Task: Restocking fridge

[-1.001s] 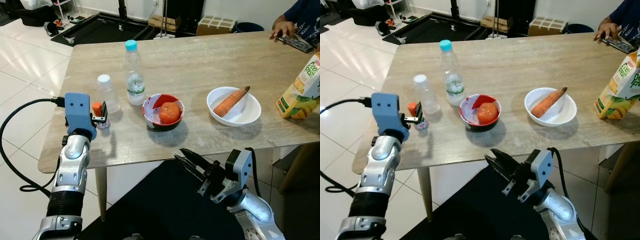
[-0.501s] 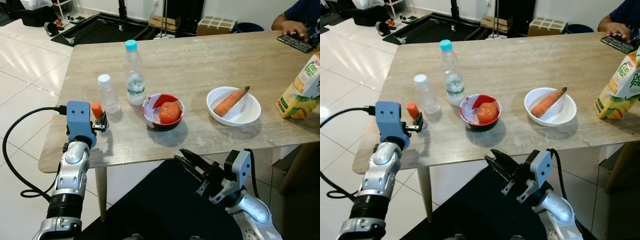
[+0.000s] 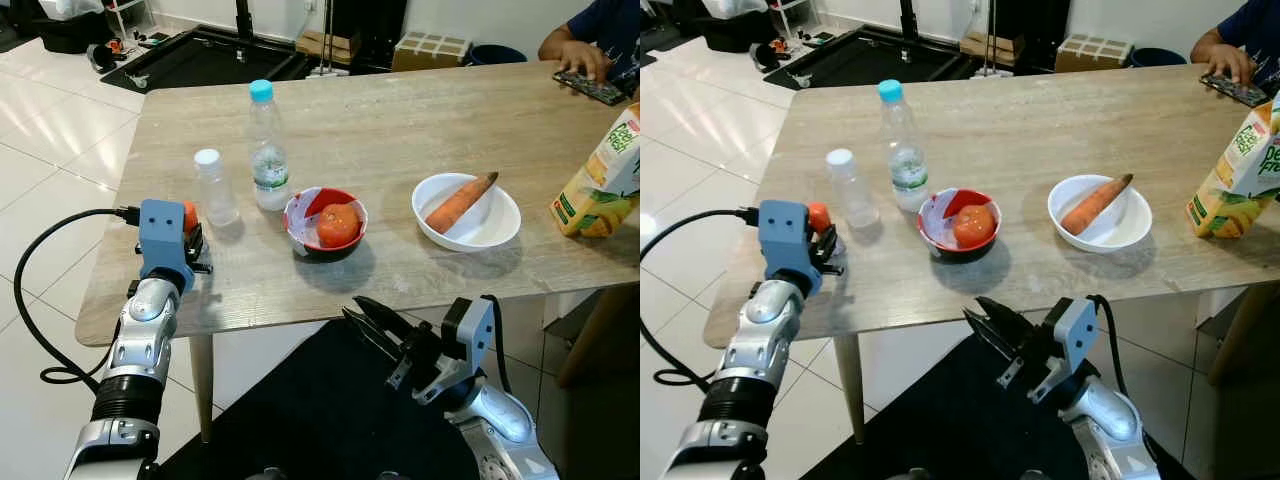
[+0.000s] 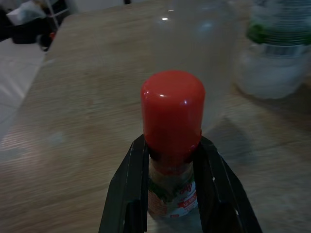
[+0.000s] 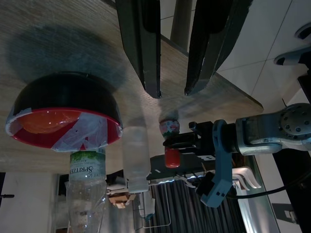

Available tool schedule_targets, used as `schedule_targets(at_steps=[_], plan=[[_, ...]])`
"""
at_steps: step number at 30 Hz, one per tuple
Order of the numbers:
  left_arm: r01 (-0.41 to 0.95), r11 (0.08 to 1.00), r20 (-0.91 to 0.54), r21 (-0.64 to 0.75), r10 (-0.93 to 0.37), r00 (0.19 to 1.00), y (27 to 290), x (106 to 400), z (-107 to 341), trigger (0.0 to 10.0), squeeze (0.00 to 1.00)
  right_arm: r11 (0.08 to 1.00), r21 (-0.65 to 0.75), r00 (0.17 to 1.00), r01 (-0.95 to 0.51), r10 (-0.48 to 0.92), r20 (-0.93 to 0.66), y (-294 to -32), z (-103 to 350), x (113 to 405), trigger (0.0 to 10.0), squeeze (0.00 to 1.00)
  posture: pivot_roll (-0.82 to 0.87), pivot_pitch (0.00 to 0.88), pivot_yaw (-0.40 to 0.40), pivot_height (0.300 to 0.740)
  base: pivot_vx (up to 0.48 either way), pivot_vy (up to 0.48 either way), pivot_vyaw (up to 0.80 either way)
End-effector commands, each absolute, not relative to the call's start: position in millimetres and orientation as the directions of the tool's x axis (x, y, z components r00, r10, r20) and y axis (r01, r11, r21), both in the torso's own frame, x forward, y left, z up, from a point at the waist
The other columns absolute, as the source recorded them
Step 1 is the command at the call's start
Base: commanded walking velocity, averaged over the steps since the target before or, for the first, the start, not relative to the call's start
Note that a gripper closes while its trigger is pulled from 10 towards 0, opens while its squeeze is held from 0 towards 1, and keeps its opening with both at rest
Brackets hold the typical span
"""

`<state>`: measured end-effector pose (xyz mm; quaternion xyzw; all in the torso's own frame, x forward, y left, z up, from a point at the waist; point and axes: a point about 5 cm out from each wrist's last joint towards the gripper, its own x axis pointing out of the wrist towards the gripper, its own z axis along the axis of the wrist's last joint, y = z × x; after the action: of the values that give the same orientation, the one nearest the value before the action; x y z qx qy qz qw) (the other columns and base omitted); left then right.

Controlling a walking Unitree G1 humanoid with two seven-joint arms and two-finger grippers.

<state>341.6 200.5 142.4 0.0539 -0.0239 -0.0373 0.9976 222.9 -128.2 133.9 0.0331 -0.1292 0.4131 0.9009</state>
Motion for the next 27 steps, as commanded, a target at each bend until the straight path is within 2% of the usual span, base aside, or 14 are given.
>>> schedule_targets(at_steps=[1, 2, 7, 21, 25, 26, 27], plan=[[0.128, 0.987, 0.008, 0.097, -0.13, 0.992, 190, 337, 129, 0.0, 0.0, 0.647, -0.044, 0.62, -0.761, 0.746, 0.244, -126, 129, 222, 10.0, 0.0, -0.15, 0.154, 0.048, 0.74, 0.0, 0.0, 0.0], [0.166, 0.981, -0.002, 0.096, -0.167, 0.986, 181, 333, 125, 0.0, 0.0, 0.644, -0.045, 0.616, -0.764, 0.749, 0.244, -125, 129, 222, 10.0, 0.0, -0.14, 0.154, 0.049, 0.74, 0.0, 0.0, 0.0], [0.187, 0.978, -0.009, 0.088, -0.187, 0.982, 175, 329, 121, 0.0, 0.0, 0.64, -0.045, 0.613, -0.767, 0.751, 0.244, -125, 129, 221, 10.0, 0.0, -0.14, 0.154, 0.048, 0.74, 0.0, 0.0, 0.0], [0.396, 0.917, -0.094, 0.039, -0.391, 0.915, 128, 305, 99, 0.0, 0.0, 0.627, -0.04, 0.601, -0.778, 0.761, 0.243, -122, 127, 221, 10.0, 0.0, -0.13, 0.156, 0.048, 0.74, 0.0, 0.0, 0.0], [0.4, 0.915, -0.099, 0.052, -0.394, 0.914, 127, 305, 99, 0.0, 0.0, 0.627, -0.04, 0.601, -0.778, 0.762, 0.242, -122, 127, 221, 10.0, 0.0, -0.13, 0.157, 0.049, 0.74, 0.0, 0.0, 0.0], [0.392, 0.918, -0.102, 0.059, -0.386, 0.917, 128, 306, 99, 9.3, 0.0, 0.628, -0.04, 0.602, -0.777, 0.761, 0.242, -122, 127, 221, 10.0, 0.0, -0.13, 0.157, 0.05, 0.74, 0.0, 0.0, 0.0], [0.387, 0.92, -0.104, 0.065, -0.38, 0.919, 130, 306, 99, 10.0, 0.0, 0.628, -0.039, 0.602, -0.777, 0.761, 0.242, -122, 127, 221, 10.0, 0.0, -0.13, 0.157, 0.051, 0.74, 0.0, 0.0, 0.0]])
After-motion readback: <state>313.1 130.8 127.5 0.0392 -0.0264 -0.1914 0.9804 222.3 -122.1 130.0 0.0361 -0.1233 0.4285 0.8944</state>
